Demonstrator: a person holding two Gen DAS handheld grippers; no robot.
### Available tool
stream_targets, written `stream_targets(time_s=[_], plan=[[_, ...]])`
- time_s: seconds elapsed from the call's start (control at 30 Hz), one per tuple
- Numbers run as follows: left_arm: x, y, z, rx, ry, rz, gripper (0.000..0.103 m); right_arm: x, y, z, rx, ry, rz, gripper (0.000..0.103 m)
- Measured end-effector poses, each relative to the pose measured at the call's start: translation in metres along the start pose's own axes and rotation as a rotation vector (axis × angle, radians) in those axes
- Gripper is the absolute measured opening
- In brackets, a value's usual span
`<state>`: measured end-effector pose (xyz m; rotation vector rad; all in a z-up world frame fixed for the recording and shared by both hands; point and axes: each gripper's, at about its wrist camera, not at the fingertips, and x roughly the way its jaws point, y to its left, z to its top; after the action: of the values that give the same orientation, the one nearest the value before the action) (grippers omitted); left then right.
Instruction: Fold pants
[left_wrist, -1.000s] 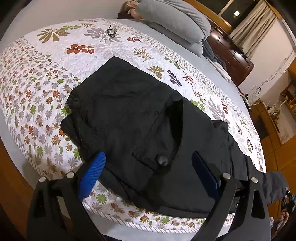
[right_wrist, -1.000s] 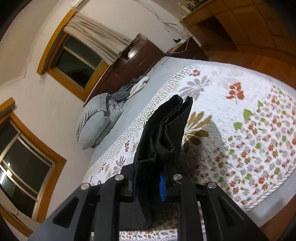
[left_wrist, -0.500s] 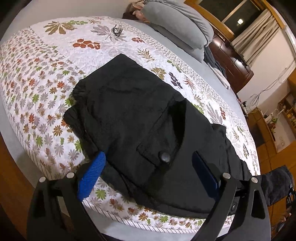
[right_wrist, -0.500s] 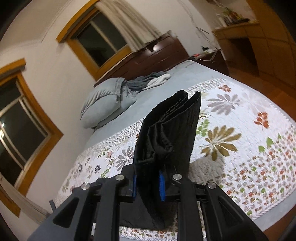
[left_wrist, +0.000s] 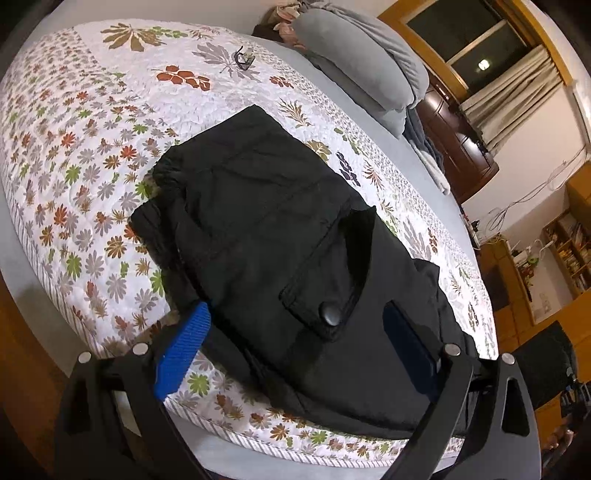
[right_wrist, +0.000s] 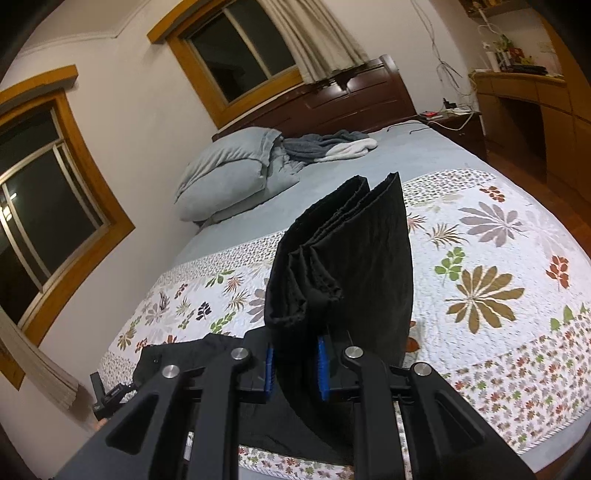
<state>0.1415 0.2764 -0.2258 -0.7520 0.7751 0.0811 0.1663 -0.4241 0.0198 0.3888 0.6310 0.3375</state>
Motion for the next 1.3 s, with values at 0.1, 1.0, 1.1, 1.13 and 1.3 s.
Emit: stream_targets(time_s=[0.1, 1.0, 1.1, 1.13, 1.3], plan=[[-0.002, 0.002, -0.002, -0.012, -0.004, -0.010, 0.094, 0.009, 0.021, -0.003, -0.065, 0.017, -0.029, 0.018], [-0.009, 0.019, -0.011, -0.085, 0.006, -0.098, 0.095, 0.142, 0.176, -0.112, -0.613, 0.298, -0.212, 0.017], [-0.010, 0.023, -0.012, -0.093, 0.007, -0.110, 0.095, 0.159, 0.188, -0.134, -0.710, 0.328, -0.262, 0.017], [-0.011, 0.024, -0.012, -0.096, 0.007, -0.114, 0.095, 0.164, 0.191, -0.141, -0.735, 0.340, -0.273, 0.017], [-0.011, 0.026, -0.013, -0.104, 0.013, -0.123, 0.095, 0.189, 0.207, -0.179, -0.892, 0.396, -0.351, 0.017]])
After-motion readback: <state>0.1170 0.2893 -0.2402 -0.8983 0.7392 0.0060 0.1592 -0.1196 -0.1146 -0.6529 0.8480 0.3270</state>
